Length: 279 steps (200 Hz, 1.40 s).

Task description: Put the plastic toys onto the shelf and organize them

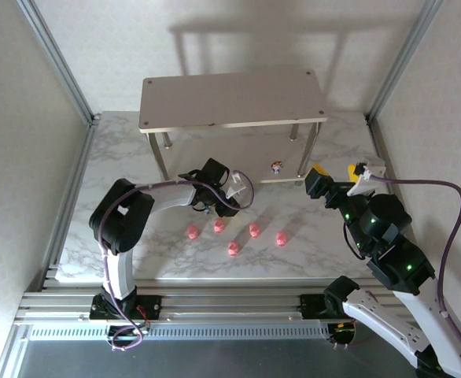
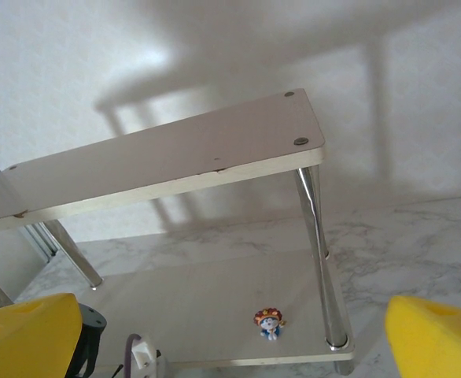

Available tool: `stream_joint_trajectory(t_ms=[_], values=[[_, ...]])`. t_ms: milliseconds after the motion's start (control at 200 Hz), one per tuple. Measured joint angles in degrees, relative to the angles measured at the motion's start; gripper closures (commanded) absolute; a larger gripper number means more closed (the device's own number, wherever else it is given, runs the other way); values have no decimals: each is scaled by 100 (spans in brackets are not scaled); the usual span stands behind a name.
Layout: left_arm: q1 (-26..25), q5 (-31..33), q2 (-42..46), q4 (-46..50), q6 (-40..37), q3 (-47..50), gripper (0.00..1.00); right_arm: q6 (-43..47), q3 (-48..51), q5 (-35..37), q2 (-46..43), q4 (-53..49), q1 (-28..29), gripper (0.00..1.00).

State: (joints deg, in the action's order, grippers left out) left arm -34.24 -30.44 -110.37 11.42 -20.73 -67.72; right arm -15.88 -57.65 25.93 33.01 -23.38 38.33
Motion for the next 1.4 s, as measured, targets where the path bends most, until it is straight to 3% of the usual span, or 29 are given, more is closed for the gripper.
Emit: stream_joint_trajectory(t_ms=[160, 536, 866, 1397], values=[[2, 2, 116, 79, 17, -195, 83, 0, 0, 0, -28, 0, 0, 1], [22, 358, 118, 319, 267, -1631, 82, -4, 0, 0, -28, 0, 0, 1], [22, 737, -584, 693, 595, -2437, 83, -2, 0, 0, -28, 2, 0, 1], [28, 890, -772, 728, 708, -2583, 83, 0, 79, 92, -28, 26, 0, 1]])
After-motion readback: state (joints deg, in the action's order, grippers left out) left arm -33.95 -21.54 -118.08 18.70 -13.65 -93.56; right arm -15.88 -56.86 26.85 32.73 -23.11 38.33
